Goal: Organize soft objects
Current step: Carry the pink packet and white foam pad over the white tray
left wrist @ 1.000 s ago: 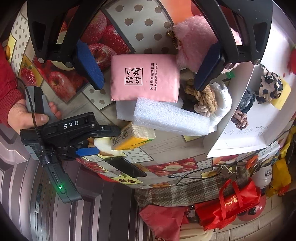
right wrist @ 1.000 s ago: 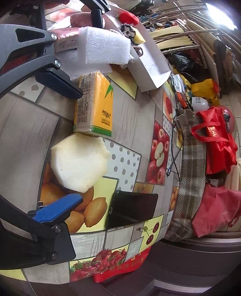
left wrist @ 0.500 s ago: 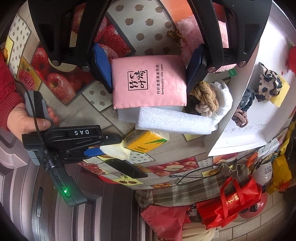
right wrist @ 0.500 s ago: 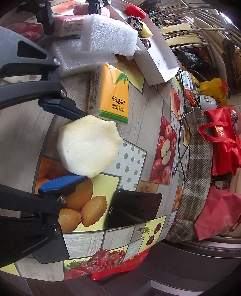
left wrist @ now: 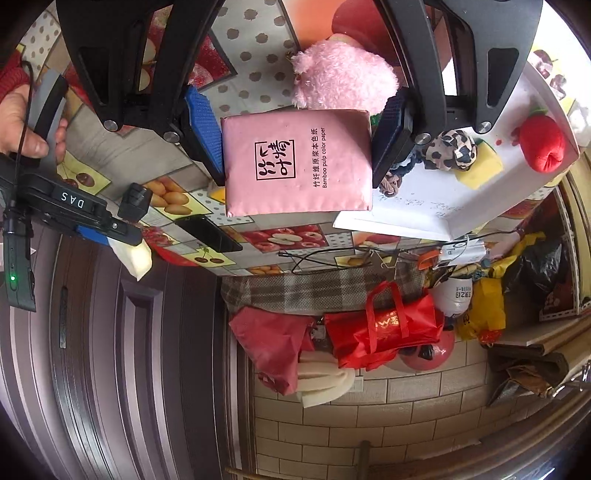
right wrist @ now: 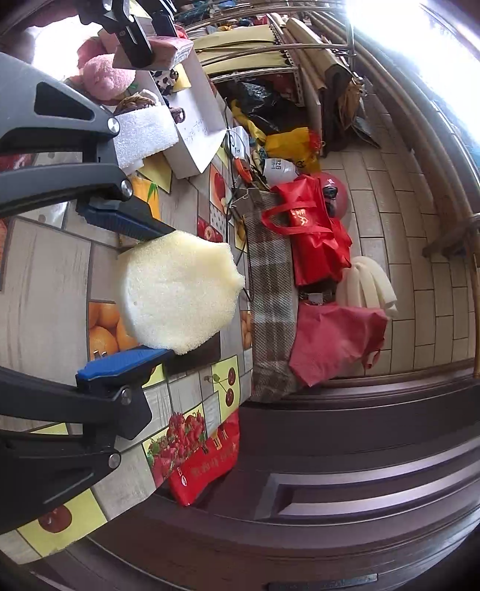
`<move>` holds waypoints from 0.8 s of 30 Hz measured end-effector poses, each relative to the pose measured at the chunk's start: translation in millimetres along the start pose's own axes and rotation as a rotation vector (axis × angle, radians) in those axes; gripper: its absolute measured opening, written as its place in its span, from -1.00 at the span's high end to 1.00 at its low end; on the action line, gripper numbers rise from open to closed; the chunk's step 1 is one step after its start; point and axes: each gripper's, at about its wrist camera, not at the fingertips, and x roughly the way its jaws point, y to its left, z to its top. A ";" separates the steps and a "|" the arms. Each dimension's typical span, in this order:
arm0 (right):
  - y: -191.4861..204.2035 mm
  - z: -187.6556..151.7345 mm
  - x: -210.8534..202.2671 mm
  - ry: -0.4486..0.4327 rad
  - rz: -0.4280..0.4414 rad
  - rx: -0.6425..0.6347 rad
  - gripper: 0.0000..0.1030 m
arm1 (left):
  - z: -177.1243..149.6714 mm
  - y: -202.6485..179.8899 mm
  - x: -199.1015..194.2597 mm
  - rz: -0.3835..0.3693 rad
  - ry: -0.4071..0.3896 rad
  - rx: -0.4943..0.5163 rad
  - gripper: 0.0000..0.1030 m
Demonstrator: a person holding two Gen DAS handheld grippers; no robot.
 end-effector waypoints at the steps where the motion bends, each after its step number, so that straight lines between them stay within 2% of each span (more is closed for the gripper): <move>1: 2.5 -0.4 -2.0 -0.004 0.004 0.001 -0.09 | -0.2 1.3 -1.0 0.002 -0.001 -0.003 -0.43; 11: 45.0 -5.5 -13.5 -0.043 0.041 -0.067 -0.09 | -5.0 16.0 -20.3 0.034 -0.044 -0.011 -0.43; 17: 77.0 -8.2 -9.3 -0.036 0.113 -0.106 -0.09 | -9.1 42.5 -29.3 0.092 -0.045 -0.027 -0.43; 24: 115.8 -9.2 -1.7 -0.023 0.203 -0.156 -0.09 | -12.7 89.5 -36.5 0.200 -0.042 -0.050 -0.43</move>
